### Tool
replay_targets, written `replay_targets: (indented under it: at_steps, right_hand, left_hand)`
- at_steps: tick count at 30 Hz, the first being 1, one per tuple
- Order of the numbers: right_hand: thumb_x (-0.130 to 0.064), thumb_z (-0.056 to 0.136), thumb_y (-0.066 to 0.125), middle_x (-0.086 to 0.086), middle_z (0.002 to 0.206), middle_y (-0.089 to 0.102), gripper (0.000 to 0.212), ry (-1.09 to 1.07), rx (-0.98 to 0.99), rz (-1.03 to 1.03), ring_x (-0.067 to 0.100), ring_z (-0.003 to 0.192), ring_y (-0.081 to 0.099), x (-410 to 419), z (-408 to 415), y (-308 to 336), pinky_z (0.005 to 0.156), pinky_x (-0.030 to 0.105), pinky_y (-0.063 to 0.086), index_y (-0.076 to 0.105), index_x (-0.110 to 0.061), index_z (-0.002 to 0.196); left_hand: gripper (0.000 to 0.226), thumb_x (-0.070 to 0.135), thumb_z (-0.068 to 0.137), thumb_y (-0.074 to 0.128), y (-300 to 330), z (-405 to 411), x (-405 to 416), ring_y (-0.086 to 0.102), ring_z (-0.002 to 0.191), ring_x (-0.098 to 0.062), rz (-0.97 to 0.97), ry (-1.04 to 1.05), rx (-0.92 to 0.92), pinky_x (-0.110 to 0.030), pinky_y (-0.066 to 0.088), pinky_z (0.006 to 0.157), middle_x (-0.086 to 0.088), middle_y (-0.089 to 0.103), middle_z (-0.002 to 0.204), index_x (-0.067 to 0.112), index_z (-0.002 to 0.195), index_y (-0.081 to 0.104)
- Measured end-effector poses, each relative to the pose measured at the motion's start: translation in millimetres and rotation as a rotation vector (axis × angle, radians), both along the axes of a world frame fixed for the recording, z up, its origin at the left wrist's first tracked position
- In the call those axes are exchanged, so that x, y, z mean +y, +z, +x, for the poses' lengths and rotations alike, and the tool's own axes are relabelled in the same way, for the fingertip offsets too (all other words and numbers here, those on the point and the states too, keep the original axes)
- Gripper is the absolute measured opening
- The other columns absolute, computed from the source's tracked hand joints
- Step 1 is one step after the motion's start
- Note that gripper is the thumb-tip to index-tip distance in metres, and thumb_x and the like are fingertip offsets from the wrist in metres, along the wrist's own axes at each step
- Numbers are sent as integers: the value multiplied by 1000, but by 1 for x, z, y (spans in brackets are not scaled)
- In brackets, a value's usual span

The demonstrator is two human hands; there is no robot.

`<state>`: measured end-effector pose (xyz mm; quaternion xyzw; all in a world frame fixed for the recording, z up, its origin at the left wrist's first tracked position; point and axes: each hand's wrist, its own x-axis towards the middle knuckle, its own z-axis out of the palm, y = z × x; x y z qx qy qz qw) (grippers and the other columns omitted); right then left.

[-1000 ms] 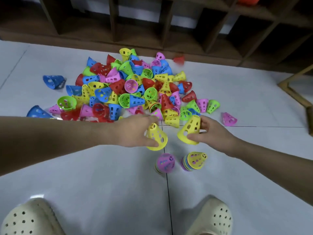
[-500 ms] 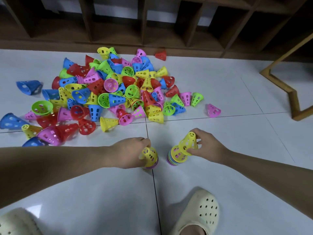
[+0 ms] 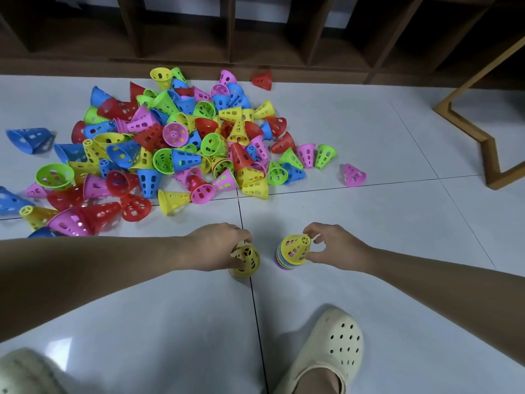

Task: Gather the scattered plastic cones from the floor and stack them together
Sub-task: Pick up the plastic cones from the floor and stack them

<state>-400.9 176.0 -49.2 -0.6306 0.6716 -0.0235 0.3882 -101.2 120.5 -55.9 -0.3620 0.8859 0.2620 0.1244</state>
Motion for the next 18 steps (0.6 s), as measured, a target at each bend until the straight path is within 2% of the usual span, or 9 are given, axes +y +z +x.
replay_targets:
  at_steps: [2, 5, 7, 9, 12, 15, 18]
  right_hand:
    - [-36, 76, 84, -10, 115, 60, 50, -1, 5, 8, 9, 106, 59, -1, -1, 0, 57, 13, 46, 56, -33, 117]
    - [-35, 75, 84, -8, 116, 60, 53, 5, 7, 4, 10, 104, 60, -7, 1, 3, 80, 28, 55, 55, -31, 120]
    - [-37, 76, 84, -7, 115, 60, 52, 12, 13, -15, 11, 104, 60, -17, 6, 8, 89, 34, 54, 57, -30, 120]
    - [-38, 76, 84, -5, 114, 60, 52, 17, 18, -50, 15, 103, 62, -32, 12, 14, 89, 33, 53, 58, -26, 120]
    - [-37, 79, 82, -2, 115, 59, 50, 11, 33, -91, 19, 103, 62, -59, 25, 24, 85, 30, 50, 58, -21, 120]
    - [-37, 84, 78, 0, 119, 55, 50, 0, 45, -110, 20, 101, 61, -85, 44, 29, 84, 29, 48, 57, -18, 126]
    - [-36, 88, 74, 2, 123, 55, 47, 28, 43, -124, 17, 99, 57, -104, 67, 24, 84, 29, 48, 57, -16, 127]
  left_hand:
    - [54, 52, 88, 67, 1, -1, 0, 44, 87, -12, -11, -14, -17, -29, 43, 72, 12, 45, 95, 31, 134, 49]
    - [64, 58, 85, 68, 11, 0, -4, 46, 88, -12, -19, -54, -64, -30, 45, 74, 12, 47, 95, 32, 138, 45]
    - [69, 64, 83, 66, 19, 7, -16, 51, 89, -13, -34, -65, -97, -30, 46, 73, 10, 55, 98, 34, 140, 42]
    - [70, 66, 84, 62, 25, 21, -34, 56, 93, -14, -63, -33, -123, -32, 51, 77, 9, 60, 103, 33, 142, 40]
    - [66, 54, 93, 58, 28, 50, -65, 59, 111, -19, -163, 21, -200, -35, 52, 90, 3, 63, 120, 26, 148, 36]
    - [65, 44, 95, 59, 23, 83, -93, 54, 126, -25, -221, 123, -293, -39, 51, 95, -2, 53, 139, 21, 150, 34]
    - [65, 46, 94, 59, 8, 116, -112, 50, 131, -26, -242, 207, -384, -41, 50, 98, -3, 47, 141, 20, 149, 34]
